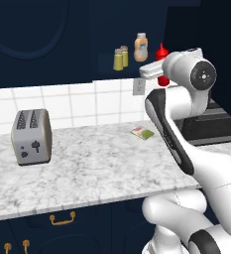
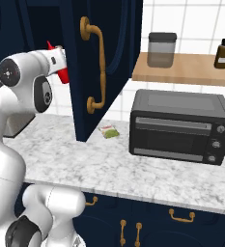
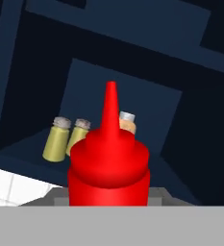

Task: Put the shaker and condiment bottle from the counter next to their counterparts in the cabinet.

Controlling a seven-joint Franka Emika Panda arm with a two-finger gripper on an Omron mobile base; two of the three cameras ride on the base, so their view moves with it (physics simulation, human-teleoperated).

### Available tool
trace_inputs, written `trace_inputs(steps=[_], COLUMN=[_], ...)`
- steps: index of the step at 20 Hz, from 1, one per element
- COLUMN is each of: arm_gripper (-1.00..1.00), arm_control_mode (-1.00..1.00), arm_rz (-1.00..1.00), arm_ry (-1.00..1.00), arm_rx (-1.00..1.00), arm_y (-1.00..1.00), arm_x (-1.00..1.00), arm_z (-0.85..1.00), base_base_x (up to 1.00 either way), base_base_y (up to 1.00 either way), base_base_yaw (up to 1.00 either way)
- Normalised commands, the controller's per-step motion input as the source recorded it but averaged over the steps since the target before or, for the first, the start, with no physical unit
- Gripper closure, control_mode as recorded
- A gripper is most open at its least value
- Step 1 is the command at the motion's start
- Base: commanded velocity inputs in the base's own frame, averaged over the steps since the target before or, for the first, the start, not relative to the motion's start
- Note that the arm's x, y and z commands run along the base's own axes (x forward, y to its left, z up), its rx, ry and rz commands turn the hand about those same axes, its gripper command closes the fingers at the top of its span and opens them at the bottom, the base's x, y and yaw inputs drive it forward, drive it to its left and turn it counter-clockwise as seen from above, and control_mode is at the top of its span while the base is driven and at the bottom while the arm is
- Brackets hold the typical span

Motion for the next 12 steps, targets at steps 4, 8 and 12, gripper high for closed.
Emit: trace_inputs(steps=[4, 8, 12], arm_gripper=[1.00, 1.00, 1.00], arm_control_mode=[-1.00, -1.00, -1.00], arm_rz=[0.00, 0.06, 0.02], arm_ry=[0.01, -0.01, -0.05], arm_rx=[0.20, 0.06, 0.08], arm_y=[-0.10, -0.03, -0.05], arm_x=[0.07, 0.02, 0.22], arm_z=[0.33, -0.04, 0.00], base_base_x=[0.00, 0.00, 0.00], base_base_y=[0.00, 0.00, 0.00], base_base_yaw=[0.00, 0.00, 0.00])
